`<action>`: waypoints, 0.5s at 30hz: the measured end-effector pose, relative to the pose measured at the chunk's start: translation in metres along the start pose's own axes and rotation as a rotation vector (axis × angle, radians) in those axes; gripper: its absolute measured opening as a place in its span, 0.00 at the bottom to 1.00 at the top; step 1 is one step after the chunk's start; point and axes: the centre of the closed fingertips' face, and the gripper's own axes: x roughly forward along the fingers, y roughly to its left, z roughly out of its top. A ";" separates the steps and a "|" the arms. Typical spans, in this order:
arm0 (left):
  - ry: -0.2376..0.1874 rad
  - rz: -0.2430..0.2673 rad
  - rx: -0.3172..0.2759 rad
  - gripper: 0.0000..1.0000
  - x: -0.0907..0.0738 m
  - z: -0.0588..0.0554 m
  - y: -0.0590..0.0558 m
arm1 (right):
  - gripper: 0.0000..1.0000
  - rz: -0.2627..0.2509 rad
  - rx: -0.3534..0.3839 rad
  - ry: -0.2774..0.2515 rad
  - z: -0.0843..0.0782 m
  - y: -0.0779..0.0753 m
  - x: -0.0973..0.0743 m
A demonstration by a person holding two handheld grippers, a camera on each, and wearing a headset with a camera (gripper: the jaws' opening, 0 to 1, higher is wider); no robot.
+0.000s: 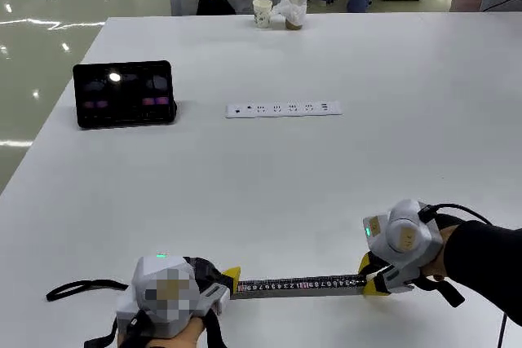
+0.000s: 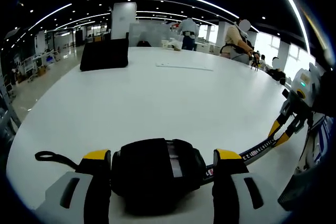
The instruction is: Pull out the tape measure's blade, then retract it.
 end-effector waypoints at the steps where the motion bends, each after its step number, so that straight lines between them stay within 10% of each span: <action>1: 0.004 0.003 -0.004 0.73 0.000 -0.001 0.001 | 0.12 0.000 0.010 -0.001 0.000 0.000 0.000; 15: 0.070 -0.005 0.037 0.66 -0.001 -0.008 0.002 | 0.10 -0.007 0.033 0.014 0.000 0.000 0.000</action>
